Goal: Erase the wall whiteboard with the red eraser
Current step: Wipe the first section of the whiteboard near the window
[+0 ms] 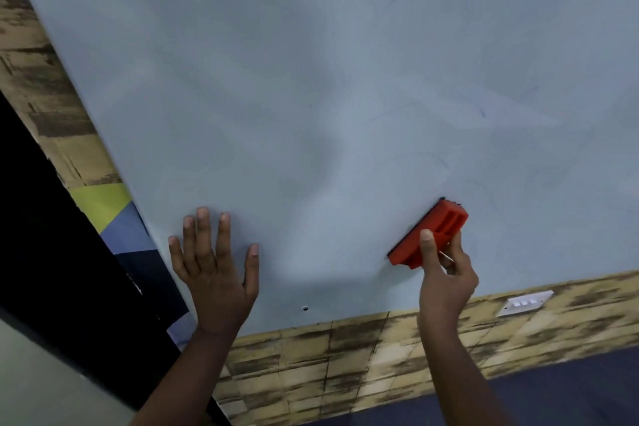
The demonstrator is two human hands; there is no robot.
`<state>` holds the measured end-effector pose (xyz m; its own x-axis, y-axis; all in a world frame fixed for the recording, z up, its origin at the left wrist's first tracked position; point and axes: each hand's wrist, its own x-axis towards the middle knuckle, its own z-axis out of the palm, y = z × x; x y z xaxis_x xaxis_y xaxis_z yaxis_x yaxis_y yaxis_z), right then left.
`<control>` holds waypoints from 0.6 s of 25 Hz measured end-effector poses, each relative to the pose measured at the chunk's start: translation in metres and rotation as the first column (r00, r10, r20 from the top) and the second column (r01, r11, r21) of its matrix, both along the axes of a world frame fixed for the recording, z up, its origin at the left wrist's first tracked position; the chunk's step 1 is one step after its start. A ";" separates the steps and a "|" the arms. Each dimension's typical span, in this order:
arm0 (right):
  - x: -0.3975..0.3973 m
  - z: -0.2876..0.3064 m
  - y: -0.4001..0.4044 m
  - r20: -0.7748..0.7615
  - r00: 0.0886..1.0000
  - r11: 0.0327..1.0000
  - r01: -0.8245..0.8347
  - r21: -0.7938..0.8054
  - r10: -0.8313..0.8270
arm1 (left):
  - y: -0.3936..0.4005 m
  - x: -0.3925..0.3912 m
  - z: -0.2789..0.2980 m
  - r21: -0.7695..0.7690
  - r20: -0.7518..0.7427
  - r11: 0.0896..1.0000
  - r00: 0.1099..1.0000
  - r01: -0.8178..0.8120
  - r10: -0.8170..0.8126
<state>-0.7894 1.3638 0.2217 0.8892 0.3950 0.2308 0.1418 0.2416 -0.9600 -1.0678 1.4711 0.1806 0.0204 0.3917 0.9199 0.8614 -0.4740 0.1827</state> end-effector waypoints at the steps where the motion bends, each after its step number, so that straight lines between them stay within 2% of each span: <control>1: 0.002 0.000 0.000 -0.012 1.000 1.000 0.015 -0.002 -0.015 | -0.006 0.001 0.004 -0.004 0.025 1.000 1.000 0.004 -0.004; 4: -0.003 0.022 0.005 0.081 0.996 0.999 0.024 0.033 -0.027 | -0.011 -0.006 0.028 0.003 0.047 1.000 0.999 0.017 -0.017; 7: -0.033 0.035 0.018 0.368 0.930 0.998 -0.034 0.048 0.014 | -0.004 -0.018 0.061 0.038 0.034 0.999 0.999 0.035 -0.036; 9: -0.071 0.022 0.027 0.585 0.797 0.987 -0.156 -0.043 0.152 | -0.001 -0.016 0.077 0.063 0.052 0.997 0.998 0.041 -0.044; 10: -0.089 0.007 0.029 0.706 0.676 0.976 -0.185 -0.116 0.212 | -0.002 -0.012 0.084 0.071 0.070 0.996 0.996 0.047 -0.052; 12: -0.114 -0.026 0.033 0.882 0.402 0.969 -0.136 -0.209 0.246 | -0.004 -0.003 0.103 0.105 0.100 0.991 0.990 0.085 -0.096; 13: -0.119 -0.035 0.034 0.911 0.326 0.967 -0.124 -0.223 0.252 | -0.003 0.001 0.116 0.137 0.097 0.985 0.988 0.108 -0.122; 15: -0.118 -0.031 0.036 0.917 0.299 0.962 -0.149 -0.228 0.264 | 0.003 0.008 0.144 0.202 0.064 0.972 0.989 0.117 -0.133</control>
